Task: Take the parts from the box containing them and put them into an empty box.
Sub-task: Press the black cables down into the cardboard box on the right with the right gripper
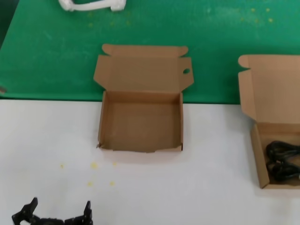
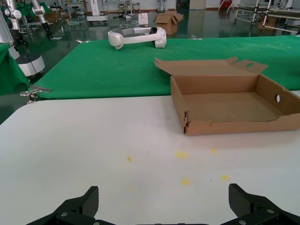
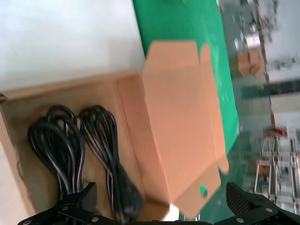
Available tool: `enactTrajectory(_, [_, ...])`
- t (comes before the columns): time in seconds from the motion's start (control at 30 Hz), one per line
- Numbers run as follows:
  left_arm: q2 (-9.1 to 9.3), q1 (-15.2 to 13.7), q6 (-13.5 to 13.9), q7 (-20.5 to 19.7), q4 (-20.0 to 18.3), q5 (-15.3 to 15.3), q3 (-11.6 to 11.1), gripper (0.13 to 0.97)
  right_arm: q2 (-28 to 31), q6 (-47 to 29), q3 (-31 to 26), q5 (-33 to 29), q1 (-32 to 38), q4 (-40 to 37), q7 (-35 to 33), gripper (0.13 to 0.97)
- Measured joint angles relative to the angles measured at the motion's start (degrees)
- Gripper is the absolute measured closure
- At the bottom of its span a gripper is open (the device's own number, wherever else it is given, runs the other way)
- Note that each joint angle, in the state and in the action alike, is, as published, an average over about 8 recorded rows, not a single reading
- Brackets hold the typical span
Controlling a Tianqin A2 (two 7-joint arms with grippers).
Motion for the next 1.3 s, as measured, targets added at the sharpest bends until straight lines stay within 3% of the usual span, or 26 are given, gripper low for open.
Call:
enactTrajectory(0.17, [0.00, 0.0, 0.0, 0.0, 0.0, 0.0, 0.0, 0.132, 0.7, -2.5, -6.7, 0.4, 6.0, -1.5, -2.6, 0.129])
enactTrajectory(0.33, [0.00, 0.0, 0.0, 0.0, 0.0, 0.0, 0.0, 0.132, 0.6, -5.2, -9.1, 0.6, 8.8, -3.0, -6.9, 0.129])
enactTrajectory(0.7, [0.00, 0.0, 0.0, 0.0, 0.0, 0.0, 0.0, 0.132, -1.2, -9.6, -10.0, 0.6, 10.0, -8.3, -13.3, 0.129])
enactTrajectory(1.3, [0.00, 0.0, 0.0, 0.0, 0.0, 0.0, 0.0, 0.132, -9.9, -20.1, -10.0, 0.6, 13.0, -27.6, -18.5, 0.129])
